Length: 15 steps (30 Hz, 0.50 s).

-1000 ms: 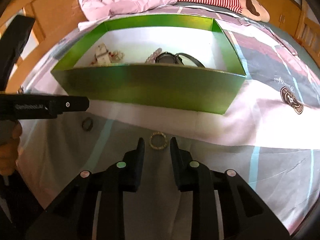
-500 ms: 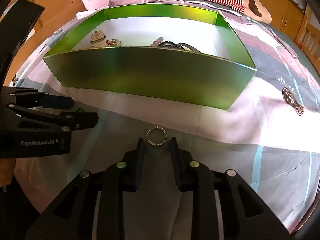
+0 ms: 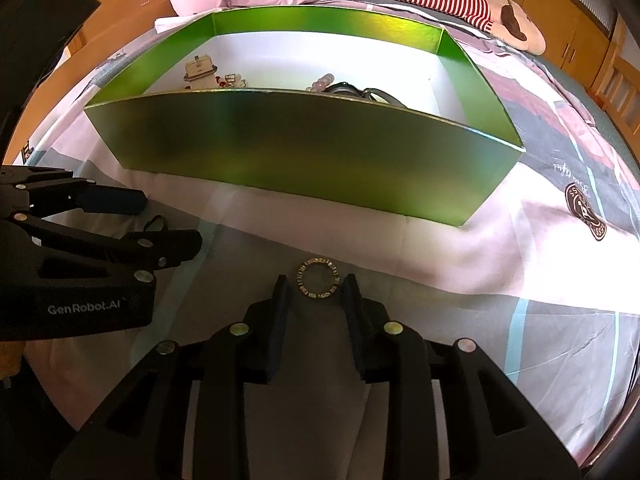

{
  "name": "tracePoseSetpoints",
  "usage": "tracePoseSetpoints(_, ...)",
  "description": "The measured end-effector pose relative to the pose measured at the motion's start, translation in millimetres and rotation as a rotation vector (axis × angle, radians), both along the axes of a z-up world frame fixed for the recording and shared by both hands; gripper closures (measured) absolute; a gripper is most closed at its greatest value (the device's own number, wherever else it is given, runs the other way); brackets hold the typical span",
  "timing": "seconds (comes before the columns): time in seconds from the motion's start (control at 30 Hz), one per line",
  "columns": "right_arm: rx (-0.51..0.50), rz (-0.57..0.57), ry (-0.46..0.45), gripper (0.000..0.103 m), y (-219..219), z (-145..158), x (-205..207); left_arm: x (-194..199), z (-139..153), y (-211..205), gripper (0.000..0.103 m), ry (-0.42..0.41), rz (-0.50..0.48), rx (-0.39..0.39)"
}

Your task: Organize jewelry

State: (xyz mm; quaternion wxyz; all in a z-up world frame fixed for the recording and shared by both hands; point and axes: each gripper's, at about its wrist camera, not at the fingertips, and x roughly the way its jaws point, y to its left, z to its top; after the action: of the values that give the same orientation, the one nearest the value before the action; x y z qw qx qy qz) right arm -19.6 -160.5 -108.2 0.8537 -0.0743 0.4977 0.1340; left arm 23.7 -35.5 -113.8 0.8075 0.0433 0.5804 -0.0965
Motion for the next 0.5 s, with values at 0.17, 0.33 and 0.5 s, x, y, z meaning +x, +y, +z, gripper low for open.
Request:
tracePoseSetpoints(0.17,-0.001,-0.001,0.000,0.072,2,0,0,-3,-2,-7,0.036,-0.003,-0.010,0.009)
tracePoseSetpoints(0.33,0.001,0.003,-0.013,0.076,3,1,-2,-8,2,-1,0.049,-0.014,0.008,0.005)
tracePoseSetpoints(0.5,0.002,0.012,-0.025,0.083,3,3,-4,-4,8,16,0.086,-0.015,0.077,-0.047)
